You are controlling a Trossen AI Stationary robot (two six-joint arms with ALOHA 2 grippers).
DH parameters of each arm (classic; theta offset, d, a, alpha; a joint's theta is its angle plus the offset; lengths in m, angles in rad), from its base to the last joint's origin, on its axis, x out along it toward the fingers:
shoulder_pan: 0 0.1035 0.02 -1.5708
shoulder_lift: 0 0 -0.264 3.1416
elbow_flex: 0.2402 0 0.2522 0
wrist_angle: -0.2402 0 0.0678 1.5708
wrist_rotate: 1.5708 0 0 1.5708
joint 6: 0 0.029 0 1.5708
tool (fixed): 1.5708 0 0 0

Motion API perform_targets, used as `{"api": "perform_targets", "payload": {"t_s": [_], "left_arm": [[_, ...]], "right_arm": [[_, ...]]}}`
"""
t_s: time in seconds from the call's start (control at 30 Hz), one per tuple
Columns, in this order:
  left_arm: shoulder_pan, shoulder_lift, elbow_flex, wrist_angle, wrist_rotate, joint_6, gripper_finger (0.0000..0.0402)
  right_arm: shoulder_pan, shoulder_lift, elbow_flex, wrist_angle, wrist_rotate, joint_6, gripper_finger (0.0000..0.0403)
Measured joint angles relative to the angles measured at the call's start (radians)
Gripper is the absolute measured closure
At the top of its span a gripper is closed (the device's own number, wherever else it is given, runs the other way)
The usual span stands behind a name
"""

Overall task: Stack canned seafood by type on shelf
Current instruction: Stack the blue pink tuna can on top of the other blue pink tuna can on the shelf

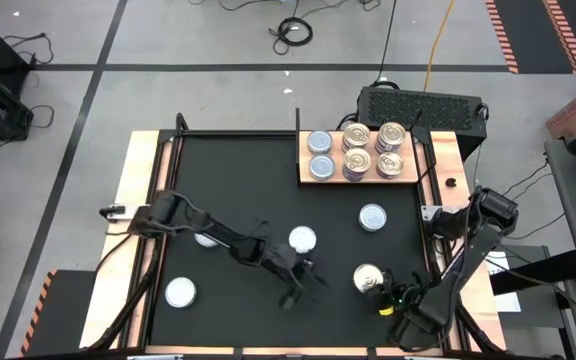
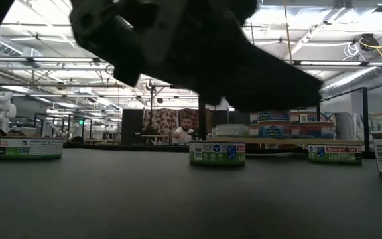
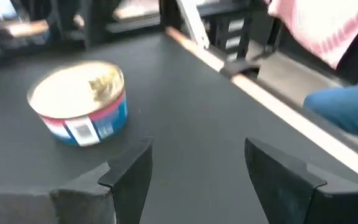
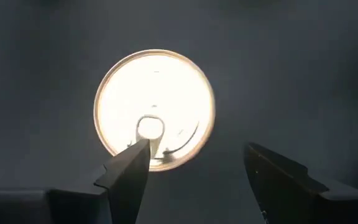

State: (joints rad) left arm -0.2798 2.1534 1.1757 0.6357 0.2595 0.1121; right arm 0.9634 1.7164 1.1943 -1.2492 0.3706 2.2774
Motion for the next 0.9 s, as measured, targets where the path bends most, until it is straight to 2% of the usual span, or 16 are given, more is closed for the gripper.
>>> {"api": "perform_targets", "payload": {"t_s": [0.2,0.33,0.5,0.67,0.9], "left_arm": [[0.011,0.082,0.129,-0.078,-0.009,-0.002,0.0151],[0.013,0.118,0.206,-0.173,-0.029,-0.002,0.0176],[0.012,0.139,0.259,-0.233,-0.037,-0.002,0.0223],[0.020,0.144,0.273,-0.232,-0.067,-0.025,0.0271],[0.017,0.154,0.290,-0.225,-0.066,-0.025,0.0355]], "right_arm": [[-0.003,-0.015,-0.013,-0.065,0.020,-0.004,0.0155],[-0.011,-0.015,-0.047,-0.062,0.024,-0.001,0.0183],[-0.050,-0.015,-0.092,-0.046,0.017,-0.011,0.0253],[-0.106,-0.015,-0.156,0.002,0.012,-0.039,0.0379],[-0.115,-0.019,-0.157,0.046,-0.065,-0.056,0.0401]]}}
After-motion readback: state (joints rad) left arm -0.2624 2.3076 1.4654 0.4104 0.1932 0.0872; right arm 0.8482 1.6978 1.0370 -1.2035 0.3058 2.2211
